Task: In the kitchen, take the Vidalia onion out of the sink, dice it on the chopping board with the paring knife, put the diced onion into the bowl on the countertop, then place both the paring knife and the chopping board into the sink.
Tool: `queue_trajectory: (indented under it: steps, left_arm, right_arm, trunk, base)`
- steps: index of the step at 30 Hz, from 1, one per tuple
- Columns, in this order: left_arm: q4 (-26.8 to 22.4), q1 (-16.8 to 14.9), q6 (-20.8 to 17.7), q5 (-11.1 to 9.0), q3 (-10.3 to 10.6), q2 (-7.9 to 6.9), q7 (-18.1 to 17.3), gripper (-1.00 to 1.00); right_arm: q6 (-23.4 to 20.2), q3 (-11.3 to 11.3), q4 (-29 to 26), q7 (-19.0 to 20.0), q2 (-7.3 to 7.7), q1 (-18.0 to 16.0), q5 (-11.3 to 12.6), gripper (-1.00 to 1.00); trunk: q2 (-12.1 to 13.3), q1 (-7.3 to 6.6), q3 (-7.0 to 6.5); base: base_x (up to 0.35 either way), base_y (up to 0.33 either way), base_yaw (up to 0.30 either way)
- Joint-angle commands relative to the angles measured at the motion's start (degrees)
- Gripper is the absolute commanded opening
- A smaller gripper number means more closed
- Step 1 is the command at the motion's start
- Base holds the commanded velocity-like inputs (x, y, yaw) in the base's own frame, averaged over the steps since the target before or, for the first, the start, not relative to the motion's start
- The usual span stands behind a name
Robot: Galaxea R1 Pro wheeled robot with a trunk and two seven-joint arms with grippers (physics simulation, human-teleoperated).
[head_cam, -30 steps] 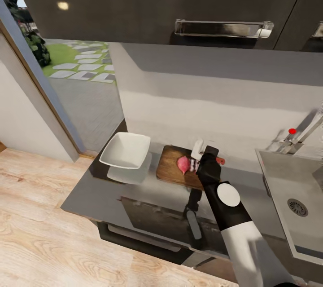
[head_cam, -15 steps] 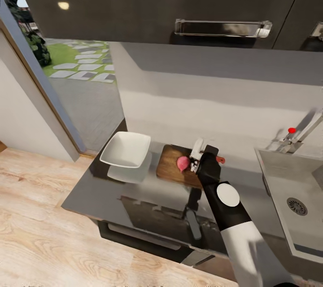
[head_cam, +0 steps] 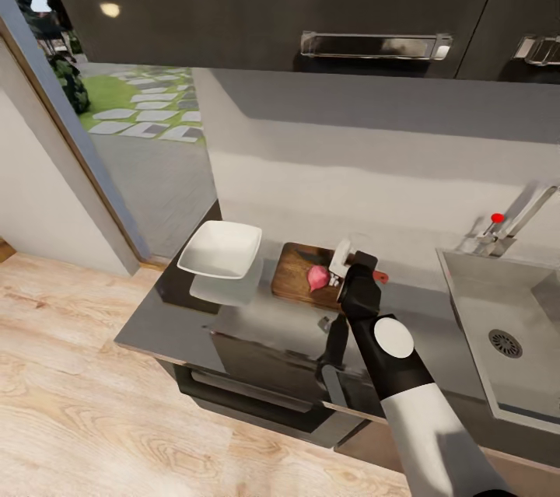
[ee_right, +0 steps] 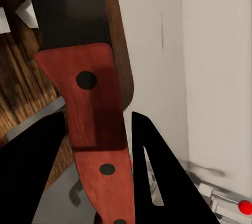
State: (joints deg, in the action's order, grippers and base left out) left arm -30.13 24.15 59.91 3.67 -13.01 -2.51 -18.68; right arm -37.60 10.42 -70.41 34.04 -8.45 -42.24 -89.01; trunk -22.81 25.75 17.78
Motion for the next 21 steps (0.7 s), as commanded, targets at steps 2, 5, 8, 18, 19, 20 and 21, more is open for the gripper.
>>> queue_trajectory:
  steps: [2,5,8,18,19,20,21]
  left_arm:
    - [-0.11,-0.01,0.09,0.37,-0.35,0.05,-0.22,1.0]
    - [-0.11,-0.01,0.09,0.37,-0.35,0.05,-0.22,1.0]
    - [-0.11,-0.01,0.09,0.37,-0.35,0.05,-0.22,1.0]
    - [-0.11,0.0,0.09,0.37,-0.35,0.05,-0.22,1.0]
    - [-0.11,-0.03,0.09,0.37,-0.35,0.05,-0.22,1.0]
    - [-0.11,-0.02,0.09,0.37,-0.35,0.05,-0.22,1.0]
    - [-0.11,-0.03,0.09,0.37,-0.35,0.05,-0.22,1.0]
  right_arm:
    - [-0.11,0.11,0.31,0.59,0.08,-0.06,-0.69,-1.0]
    - [-0.11,0.12,0.5,0.59,0.1,-0.04,-0.73,-1.0]
    - [-0.11,0.12,1.92,0.59,0.18,-0.04,-0.82,-1.0]
    - [-0.17,-0.05,2.09,-0.36,-0.02,-0.04,-0.63,-1.0]
    - [-0.2,-0.17,1.88,-1.27,-0.05,-0.04,-0.55,-1.0]
    - [-0.25,-0.39,1.39,-2.73,-0.06,-0.04,-0.37,-1.0]
    - [-0.27,-0.66,0.52,-3.67,-0.07,-0.07,-0.06,-1.0]
  trunk:
    - [-0.11,0.03,0.09]
    - [-0.11,0.03,0.09]
    - [-0.11,0.03,0.09]
    - [-0.11,0.03,0.09]
    - [-0.11,0.03,0.09]
    - [-0.11,0.03,0.09]
    - [-0.11,0.03,0.09]
  base:
    - [0.0,0.0,0.0]
    - [0.0,0.0,0.0]
    - [0.0,0.0,0.0]
    - [0.0,0.0,0.0]
    - [0.0,0.0,0.0]
    - [0.0,0.0,0.0]
    - [0.0,0.0,0.0]
